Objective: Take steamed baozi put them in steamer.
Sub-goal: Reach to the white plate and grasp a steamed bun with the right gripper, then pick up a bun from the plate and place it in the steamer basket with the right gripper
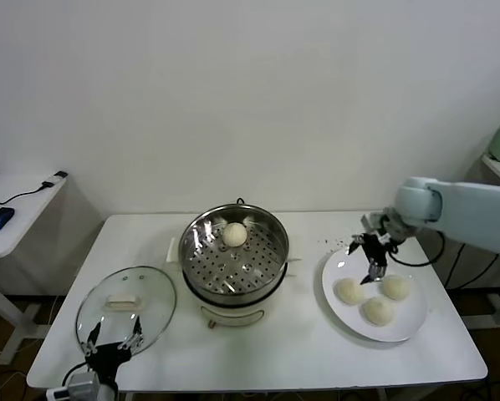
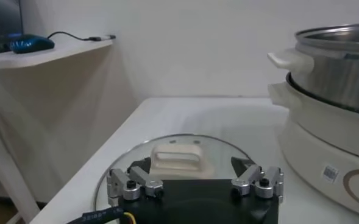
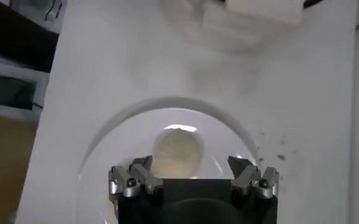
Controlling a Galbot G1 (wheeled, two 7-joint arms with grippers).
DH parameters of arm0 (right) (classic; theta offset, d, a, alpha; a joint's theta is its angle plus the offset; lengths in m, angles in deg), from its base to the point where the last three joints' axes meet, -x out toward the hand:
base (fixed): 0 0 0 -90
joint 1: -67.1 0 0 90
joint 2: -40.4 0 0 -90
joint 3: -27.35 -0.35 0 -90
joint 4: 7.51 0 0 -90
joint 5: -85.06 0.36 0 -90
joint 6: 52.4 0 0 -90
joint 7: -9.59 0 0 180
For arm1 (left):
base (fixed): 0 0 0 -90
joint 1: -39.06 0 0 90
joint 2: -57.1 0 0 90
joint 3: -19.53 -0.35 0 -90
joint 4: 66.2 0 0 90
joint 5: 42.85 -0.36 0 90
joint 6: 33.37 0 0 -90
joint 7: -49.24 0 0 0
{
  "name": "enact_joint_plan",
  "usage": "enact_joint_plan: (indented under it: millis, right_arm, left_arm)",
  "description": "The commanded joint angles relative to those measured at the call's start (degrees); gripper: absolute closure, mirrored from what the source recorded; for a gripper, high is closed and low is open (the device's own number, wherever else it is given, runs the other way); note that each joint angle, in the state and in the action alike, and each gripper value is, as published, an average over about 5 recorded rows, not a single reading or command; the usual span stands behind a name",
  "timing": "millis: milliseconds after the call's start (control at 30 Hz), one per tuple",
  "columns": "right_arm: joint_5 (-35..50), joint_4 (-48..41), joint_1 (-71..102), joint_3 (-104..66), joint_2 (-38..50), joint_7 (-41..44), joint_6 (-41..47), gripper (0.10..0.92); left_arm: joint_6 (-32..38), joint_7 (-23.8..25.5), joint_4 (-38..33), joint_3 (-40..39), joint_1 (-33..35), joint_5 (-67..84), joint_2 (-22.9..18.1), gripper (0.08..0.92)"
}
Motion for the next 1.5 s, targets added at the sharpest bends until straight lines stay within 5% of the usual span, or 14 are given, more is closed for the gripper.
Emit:
enact_joint_plan:
  millis: [33, 467, 733, 900, 1133, 1500]
  right_arm:
    - [-3.2, -2.6, 12.4, -7.5, 0.9, -3.2, 7.0, 0.203]
    - [-6.4, -8.7, 17.6, -12.7, -2.7, -3.3, 6.6, 0.203]
    - [-6.1, -9.7, 17.0, -13.8, -3.9, -1.9, 5.9, 0.332]
    - [-3.7, -6.6, 11.8, -12.4, -2.0, 0.0, 5.1, 0.346]
    - [5.1, -3.4, -12.6, 0.4, -1.3, 6.7, 1.6, 0.347]
    - [26.5, 1.3, -32.1, -1.6, -18.2, 7.7, 6.0, 0.347]
  left_arm:
    - [0.0, 0.0, 0.1, 0.0, 0.0, -0.1, 0.1, 0.177]
    - [0.4, -0.1, 1.1, -0.2, -0.3, -0.3, 0.1, 0.177]
    - [0.4, -0.1, 1.4, 0.1, -0.6, -0.3, 0.3, 0.177]
    - [0.4, -0.1, 1.3, 0.2, -0.6, -0.3, 0.3, 0.177]
    - [0.2, -0.1, 0.7, 0.1, -0.4, -0.3, 0.5, 0.177]
    - [-0.2, -0.1, 0.2, 0.0, -0.3, 0.0, 1.2, 0.177]
